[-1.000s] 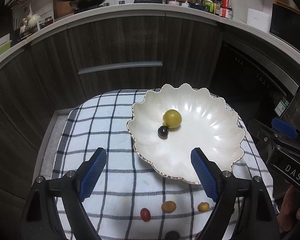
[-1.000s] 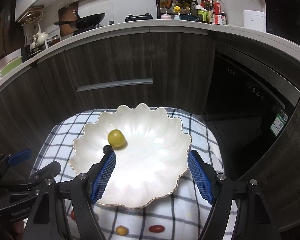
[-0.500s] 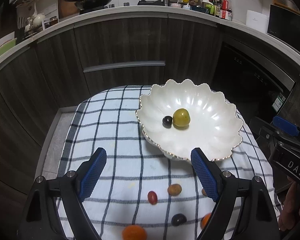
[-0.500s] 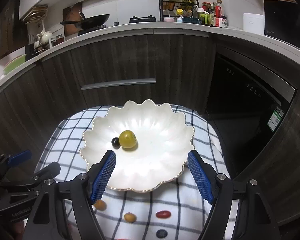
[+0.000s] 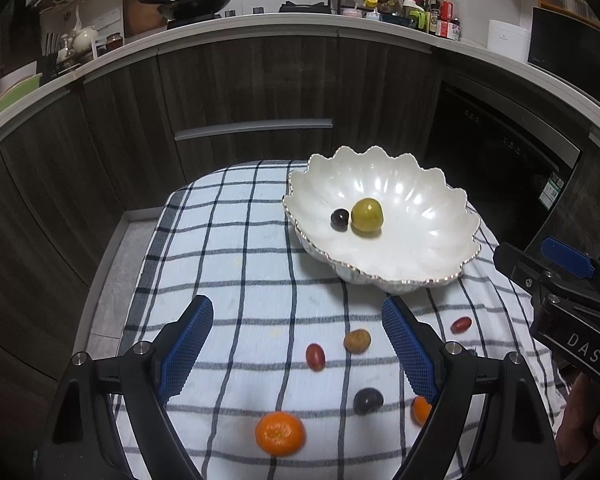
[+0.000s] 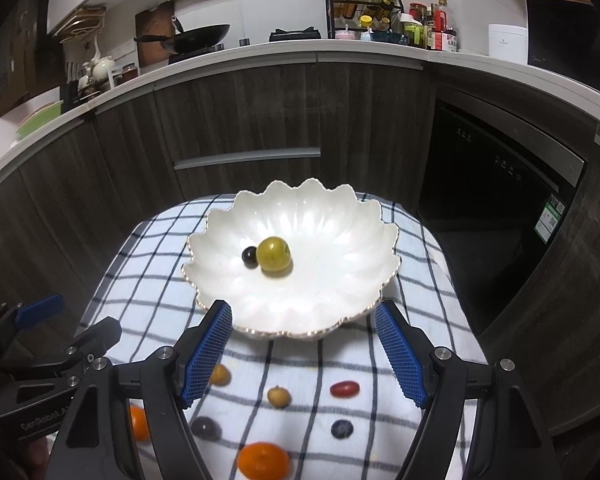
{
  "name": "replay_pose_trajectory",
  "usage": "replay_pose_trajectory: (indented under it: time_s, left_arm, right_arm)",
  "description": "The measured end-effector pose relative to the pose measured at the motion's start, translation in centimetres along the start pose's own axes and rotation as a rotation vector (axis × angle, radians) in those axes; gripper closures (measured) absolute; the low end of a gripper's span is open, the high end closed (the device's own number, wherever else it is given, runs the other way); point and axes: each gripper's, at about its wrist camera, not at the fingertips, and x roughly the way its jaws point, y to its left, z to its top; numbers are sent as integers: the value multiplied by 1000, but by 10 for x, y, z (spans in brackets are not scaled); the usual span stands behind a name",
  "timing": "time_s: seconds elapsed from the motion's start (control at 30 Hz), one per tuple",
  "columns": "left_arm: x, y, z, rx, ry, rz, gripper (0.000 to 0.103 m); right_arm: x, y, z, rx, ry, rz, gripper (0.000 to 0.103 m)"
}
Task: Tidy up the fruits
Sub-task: 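Withdraw both tools from the bowl back toward the remaining fruits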
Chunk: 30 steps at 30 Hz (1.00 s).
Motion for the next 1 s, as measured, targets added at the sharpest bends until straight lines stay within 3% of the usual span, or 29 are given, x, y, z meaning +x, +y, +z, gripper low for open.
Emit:
replay_pose_trajectory:
  time_s: [0.43,1.0]
  left_arm:
    - [-12,4,-39,6,8,1,16]
    - [-1,16,-85,-6,28,31,16]
  right_arm:
    - [-13,7,-37,-16,22,-2,28]
    - [2,21,-80,-22,75,15,28]
